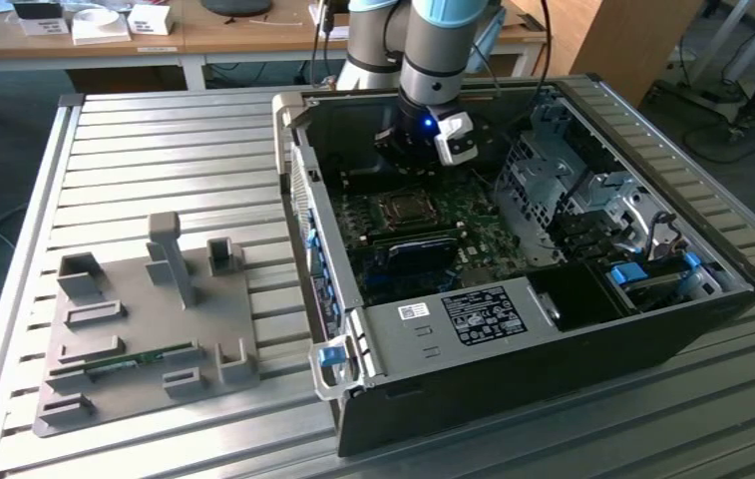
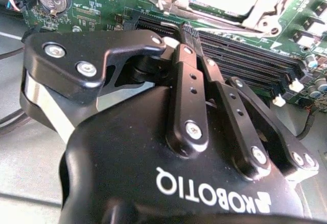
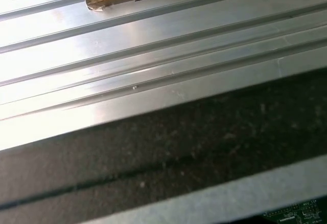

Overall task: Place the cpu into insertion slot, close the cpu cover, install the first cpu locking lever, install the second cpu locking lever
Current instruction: 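Install the first cpu locking lever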

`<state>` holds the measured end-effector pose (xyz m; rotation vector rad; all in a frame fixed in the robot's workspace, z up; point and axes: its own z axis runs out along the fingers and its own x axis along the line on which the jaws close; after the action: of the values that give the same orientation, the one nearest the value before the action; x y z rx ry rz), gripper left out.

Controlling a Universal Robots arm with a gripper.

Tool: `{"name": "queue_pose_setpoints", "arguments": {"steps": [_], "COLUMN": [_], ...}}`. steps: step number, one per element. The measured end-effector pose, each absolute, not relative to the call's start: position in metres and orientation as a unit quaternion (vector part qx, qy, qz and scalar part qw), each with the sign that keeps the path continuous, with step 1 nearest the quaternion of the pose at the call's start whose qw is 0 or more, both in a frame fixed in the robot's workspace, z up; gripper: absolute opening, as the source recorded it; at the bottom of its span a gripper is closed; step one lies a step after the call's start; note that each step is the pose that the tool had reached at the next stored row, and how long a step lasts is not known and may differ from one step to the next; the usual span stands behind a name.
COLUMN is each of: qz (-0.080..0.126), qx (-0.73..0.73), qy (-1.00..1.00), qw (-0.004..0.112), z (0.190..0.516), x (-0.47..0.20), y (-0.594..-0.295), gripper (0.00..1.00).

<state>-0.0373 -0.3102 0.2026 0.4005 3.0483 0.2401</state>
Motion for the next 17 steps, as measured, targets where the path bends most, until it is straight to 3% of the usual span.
{"name": "queue_pose_setpoints", "arguments": {"steps": [17], "qz": [0.086], "qx": [0.13], "qy": [0.987], "qw": [0.028], "z": [0.2015], "x": [-0.0369], "y": [-0.3115], "gripper": [0.11]}}
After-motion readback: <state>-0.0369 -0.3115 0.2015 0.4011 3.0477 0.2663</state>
